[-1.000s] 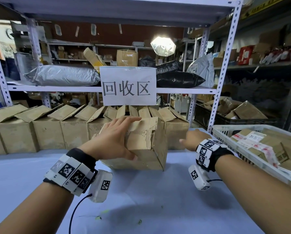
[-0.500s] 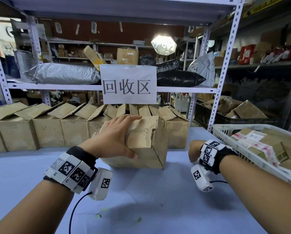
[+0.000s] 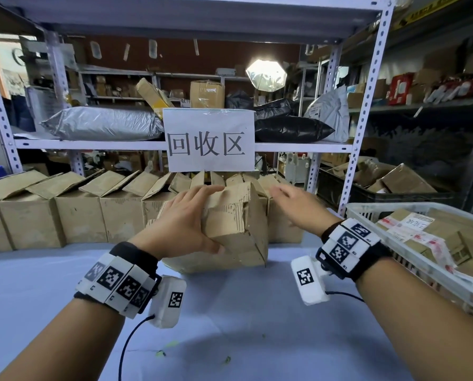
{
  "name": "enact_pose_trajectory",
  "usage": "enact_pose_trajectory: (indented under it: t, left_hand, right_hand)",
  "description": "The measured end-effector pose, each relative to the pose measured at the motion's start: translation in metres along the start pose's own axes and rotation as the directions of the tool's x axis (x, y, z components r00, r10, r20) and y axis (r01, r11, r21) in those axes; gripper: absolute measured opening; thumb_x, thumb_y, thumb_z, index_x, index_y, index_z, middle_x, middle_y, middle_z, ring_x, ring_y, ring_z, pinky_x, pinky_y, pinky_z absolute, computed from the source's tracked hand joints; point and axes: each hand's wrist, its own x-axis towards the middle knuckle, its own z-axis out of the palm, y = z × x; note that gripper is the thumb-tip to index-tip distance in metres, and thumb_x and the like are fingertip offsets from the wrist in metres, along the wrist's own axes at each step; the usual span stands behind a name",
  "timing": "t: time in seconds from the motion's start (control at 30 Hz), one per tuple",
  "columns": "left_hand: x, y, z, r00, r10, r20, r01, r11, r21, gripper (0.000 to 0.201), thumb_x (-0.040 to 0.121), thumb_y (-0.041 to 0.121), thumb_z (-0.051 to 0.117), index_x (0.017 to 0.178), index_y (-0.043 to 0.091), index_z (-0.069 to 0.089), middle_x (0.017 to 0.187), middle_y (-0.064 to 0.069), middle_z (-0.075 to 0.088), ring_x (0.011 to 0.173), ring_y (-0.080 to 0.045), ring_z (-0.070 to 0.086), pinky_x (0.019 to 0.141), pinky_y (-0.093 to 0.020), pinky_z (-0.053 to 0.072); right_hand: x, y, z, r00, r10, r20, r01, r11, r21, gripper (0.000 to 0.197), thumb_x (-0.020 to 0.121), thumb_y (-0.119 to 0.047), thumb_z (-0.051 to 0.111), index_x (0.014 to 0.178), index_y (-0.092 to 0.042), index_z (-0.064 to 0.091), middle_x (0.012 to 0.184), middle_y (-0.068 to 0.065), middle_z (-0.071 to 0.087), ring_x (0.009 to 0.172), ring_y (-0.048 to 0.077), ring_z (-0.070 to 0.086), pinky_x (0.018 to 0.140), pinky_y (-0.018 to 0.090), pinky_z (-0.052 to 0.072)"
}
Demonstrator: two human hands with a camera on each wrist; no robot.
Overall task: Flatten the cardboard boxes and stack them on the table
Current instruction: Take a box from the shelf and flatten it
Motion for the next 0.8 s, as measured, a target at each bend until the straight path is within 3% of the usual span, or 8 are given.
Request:
enact_pose_trajectory:
  t: [0.1,0.2,0.3,0.4,0.57,0.67,0.73,0.8]
  left_hand:
    - [-0.004,-0.002,0.000,0.998,-0.041,-0.057,0.040,0.999,-0.018,0.121,0.041,0.071,0.072,0.147,0.055,0.017,0.146,0.020,0.033,0.140,-0.016,0.029,0.116,-0.045,0.026]
    - [-0.012,-0.001,0.002,0.990,-0.055,-0.127,0.052,0.998,-0.026,0.121,0.040,0.070,0.072,0.148,0.054,0.020,0.145,0.020,0.034,0.139,-0.017,0.031,0.116,-0.046,0.027]
    - [-0.022,0.001,0.003,0.976,-0.054,-0.212,0.047,0.998,-0.039,0.120,0.040,0.070,0.072,0.149,0.049,0.025,0.146,0.016,0.038,0.140,-0.018,0.034,0.117,-0.047,0.026]
    - [-0.030,0.001,0.002,0.961,-0.030,-0.276,0.031,1.000,-0.002,0.121,0.043,0.070,0.073,0.151,0.043,0.027,0.150,0.011,0.038,0.143,-0.020,0.032,0.120,-0.045,0.022]
    - [-0.048,0.004,-0.009,0.943,-0.002,-0.333,-0.006,1.000,-0.024,0.121,0.047,0.079,0.069,0.154,0.044,0.024,0.153,0.007,0.033,0.144,-0.018,0.021,0.123,-0.051,0.016]
    - [-0.055,-0.001,-0.026,0.891,-0.179,-0.417,0.137,0.982,-0.128,0.110,0.062,0.086,0.060,0.156,0.042,0.023,0.161,0.000,0.021,0.150,-0.024,0.016,0.124,-0.052,0.015]
    - [-0.055,-0.008,-0.038,0.820,-0.343,-0.458,0.221,0.928,-0.299,0.093,0.084,0.078,0.053,0.159,0.029,0.026,0.162,-0.009,0.026,0.151,-0.026,0.022,0.124,-0.048,0.018]
    - [-0.055,-0.010,-0.046,0.779,-0.484,-0.399,0.196,0.793,-0.577,0.068,0.101,0.061,0.045,0.155,0.022,0.036,0.155,-0.009,0.042,0.143,-0.023,0.040,0.122,-0.050,0.028]
  right_hand:
    - [-0.016,-0.033,0.007,0.983,-0.092,0.158,0.047,0.962,0.268,0.097,0.074,-0.089,0.045,0.152,-0.034,0.029,0.143,-0.012,0.042,0.131,0.010,0.043,0.095,0.029,0.044]
    - [-0.024,-0.042,0.022,0.950,-0.152,0.272,0.122,0.985,0.121,0.128,0.063,-0.071,0.077,0.156,-0.042,-0.005,0.165,-0.015,0.006,0.148,0.010,0.018,0.116,0.033,0.026]
    - [-0.028,-0.047,0.037,0.967,-0.164,0.192,0.150,0.985,0.086,0.147,0.058,-0.051,0.091,0.154,-0.039,-0.019,0.165,-0.015,-0.001,0.151,0.010,0.008,0.122,0.038,0.019]
    - [-0.032,-0.050,0.044,0.975,-0.205,0.091,0.199,0.977,0.072,0.146,0.054,-0.047,0.094,0.158,-0.032,-0.007,0.163,-0.015,0.006,0.151,0.010,0.011,0.124,0.039,0.018]
    - [-0.044,-0.047,0.041,0.960,-0.281,-0.006,0.279,0.946,0.164,0.127,0.054,-0.041,0.096,0.156,-0.029,0.021,0.149,-0.012,0.029,0.139,0.010,0.035,0.116,0.040,0.035]
    - [-0.047,-0.041,0.031,0.958,-0.276,-0.074,0.285,0.913,0.293,0.119,0.056,-0.028,0.097,0.152,-0.032,0.026,0.145,-0.013,0.034,0.120,-0.002,0.048,0.094,0.015,0.049]
    - [-0.049,-0.037,0.022,0.957,-0.267,-0.111,0.289,0.890,0.352,0.118,0.057,-0.029,0.096,0.151,-0.039,0.024,0.147,-0.016,0.033,0.113,-0.007,0.050,0.079,0.011,0.051]
    - [-0.051,-0.036,0.016,0.955,-0.267,-0.129,0.297,0.864,0.406,0.119,0.055,-0.036,0.094,0.148,-0.049,0.021,0.149,-0.022,0.031,0.116,-0.010,0.049,0.076,0.010,0.052]
